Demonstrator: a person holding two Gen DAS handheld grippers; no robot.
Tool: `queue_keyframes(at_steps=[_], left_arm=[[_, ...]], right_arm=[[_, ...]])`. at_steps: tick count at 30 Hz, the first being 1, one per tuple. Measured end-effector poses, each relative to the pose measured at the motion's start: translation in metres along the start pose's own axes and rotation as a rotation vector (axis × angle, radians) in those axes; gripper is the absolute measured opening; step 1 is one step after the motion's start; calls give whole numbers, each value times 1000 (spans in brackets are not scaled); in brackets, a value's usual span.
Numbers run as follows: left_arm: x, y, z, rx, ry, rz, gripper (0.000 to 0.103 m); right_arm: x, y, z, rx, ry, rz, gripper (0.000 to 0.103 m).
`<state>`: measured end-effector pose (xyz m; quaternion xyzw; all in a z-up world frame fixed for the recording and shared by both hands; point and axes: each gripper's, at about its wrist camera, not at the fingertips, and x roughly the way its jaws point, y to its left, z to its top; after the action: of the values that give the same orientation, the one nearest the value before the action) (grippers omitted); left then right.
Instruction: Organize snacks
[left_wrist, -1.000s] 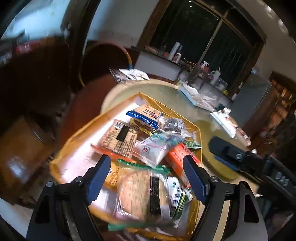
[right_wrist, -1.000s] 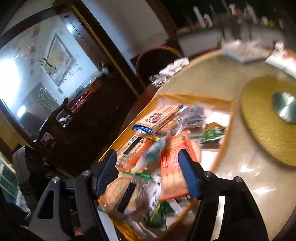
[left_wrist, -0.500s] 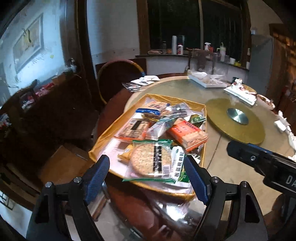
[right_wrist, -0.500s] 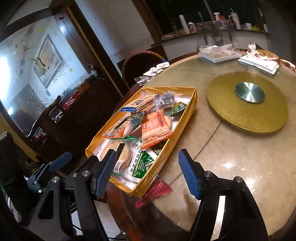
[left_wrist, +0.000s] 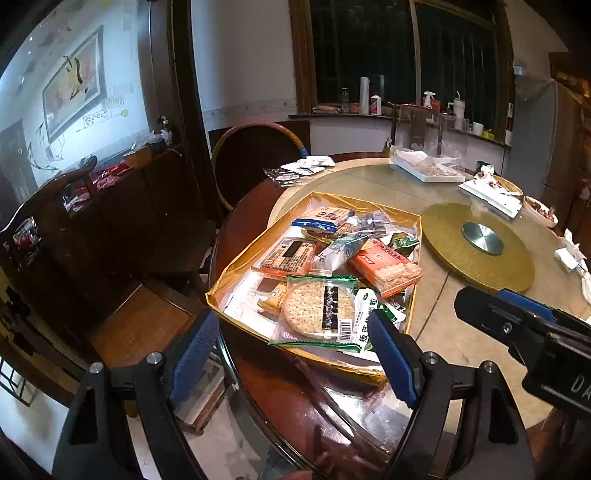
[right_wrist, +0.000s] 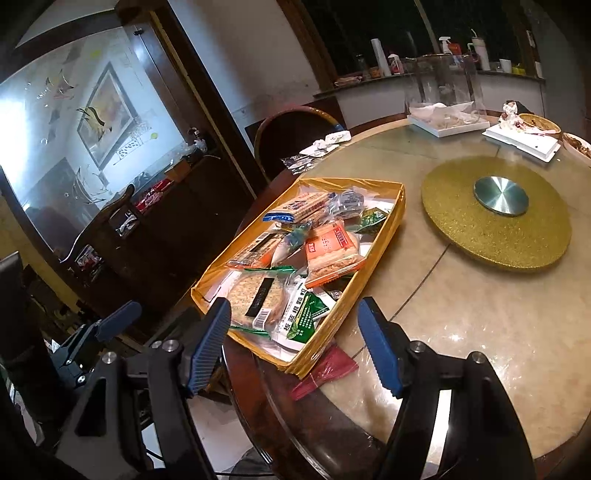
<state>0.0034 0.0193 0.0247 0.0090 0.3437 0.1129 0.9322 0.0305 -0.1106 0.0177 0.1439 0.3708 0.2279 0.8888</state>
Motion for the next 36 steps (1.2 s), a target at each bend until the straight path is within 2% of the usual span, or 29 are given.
queue_keyframes(at_steps=[16, 36], left_arm=[[4, 15, -5, -47, 7, -15, 83], [21, 25, -7, -50, 54, -14, 83]], right_arm=[[5, 15, -1, -29, 18, -14, 72], [25, 20, -2, -35, 53, -41, 72]])
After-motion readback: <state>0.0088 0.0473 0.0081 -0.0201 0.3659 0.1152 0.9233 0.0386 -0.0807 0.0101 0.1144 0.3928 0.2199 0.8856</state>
